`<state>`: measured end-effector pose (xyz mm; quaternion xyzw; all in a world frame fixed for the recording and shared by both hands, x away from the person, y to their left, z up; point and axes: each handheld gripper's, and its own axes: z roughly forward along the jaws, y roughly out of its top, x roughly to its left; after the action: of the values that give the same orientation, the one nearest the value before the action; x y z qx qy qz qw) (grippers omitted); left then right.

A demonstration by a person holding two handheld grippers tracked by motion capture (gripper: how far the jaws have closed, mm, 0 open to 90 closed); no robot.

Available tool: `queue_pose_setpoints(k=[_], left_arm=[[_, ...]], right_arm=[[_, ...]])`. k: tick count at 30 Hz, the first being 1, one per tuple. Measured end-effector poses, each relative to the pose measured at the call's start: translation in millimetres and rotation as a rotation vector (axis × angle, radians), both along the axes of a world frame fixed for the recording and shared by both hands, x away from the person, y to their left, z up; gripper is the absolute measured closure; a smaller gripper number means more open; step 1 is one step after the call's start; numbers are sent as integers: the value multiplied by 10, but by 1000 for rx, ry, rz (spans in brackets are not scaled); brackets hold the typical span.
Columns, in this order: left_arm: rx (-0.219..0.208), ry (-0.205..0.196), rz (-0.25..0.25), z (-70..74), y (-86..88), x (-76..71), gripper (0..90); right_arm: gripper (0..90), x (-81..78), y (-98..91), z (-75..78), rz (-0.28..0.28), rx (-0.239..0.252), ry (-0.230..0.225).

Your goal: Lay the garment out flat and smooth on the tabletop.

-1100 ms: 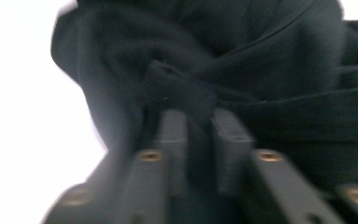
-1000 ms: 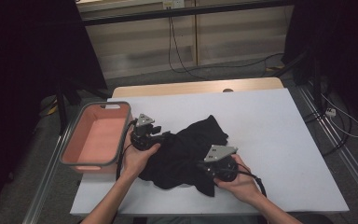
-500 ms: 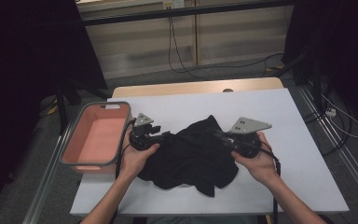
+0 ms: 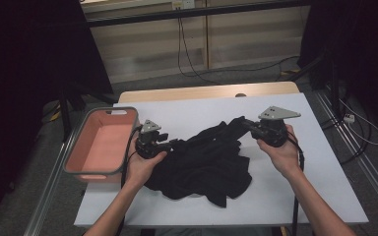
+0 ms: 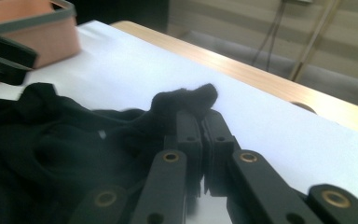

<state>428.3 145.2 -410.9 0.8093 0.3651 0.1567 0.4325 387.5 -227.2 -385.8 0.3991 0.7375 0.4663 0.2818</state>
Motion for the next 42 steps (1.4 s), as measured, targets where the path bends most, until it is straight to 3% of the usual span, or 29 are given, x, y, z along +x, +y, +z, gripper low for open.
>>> queue_pose_setpoints(k=[4, 9, 11, 12, 19, 25, 28, 32, 35, 40, 42], left_arm=[[29, 37, -14, -101, -30, 39, 543], [1, 105, -64, -213, -86, 51, 529], [10, 124, -85, -235, -126, 22, 528], [22, 122, -94, -238, -149, -5, 528], [0, 114, -127, -183, -199, -146, 501], [42, 88, -133, -218, -289, -168, 508], [57, 65, -125, -217, -297, -158, 610], [34, 56, -114, -163, -249, -137, 778], [10, 49, -97, -110, -208, -89, 854], [-15, 19, -58, -8, -181, 58, 865], [-17, 9, -41, 31, -184, 114, 863]], right_arm=[[876, 7, -134, -84, -24, 10, 29], [865, 7, -173, -215, -15, 7, 72], [859, 1, -154, -269, -4, 0, 91], [854, -2, -146, -281, 0, -4, 98], [769, -118, -132, -372, 16, -14, 149], [633, -180, -199, -371, -18, -21, 132], [649, -155, -255, -350, -29, -2, 125], [675, -106, -272, -391, -24, 1, 145], [711, -40, -272, -438, -32, -10, 157], [759, 154, -302, -518, -63, -42, 175], [758, 239, -315, -577, -65, -45, 205]])
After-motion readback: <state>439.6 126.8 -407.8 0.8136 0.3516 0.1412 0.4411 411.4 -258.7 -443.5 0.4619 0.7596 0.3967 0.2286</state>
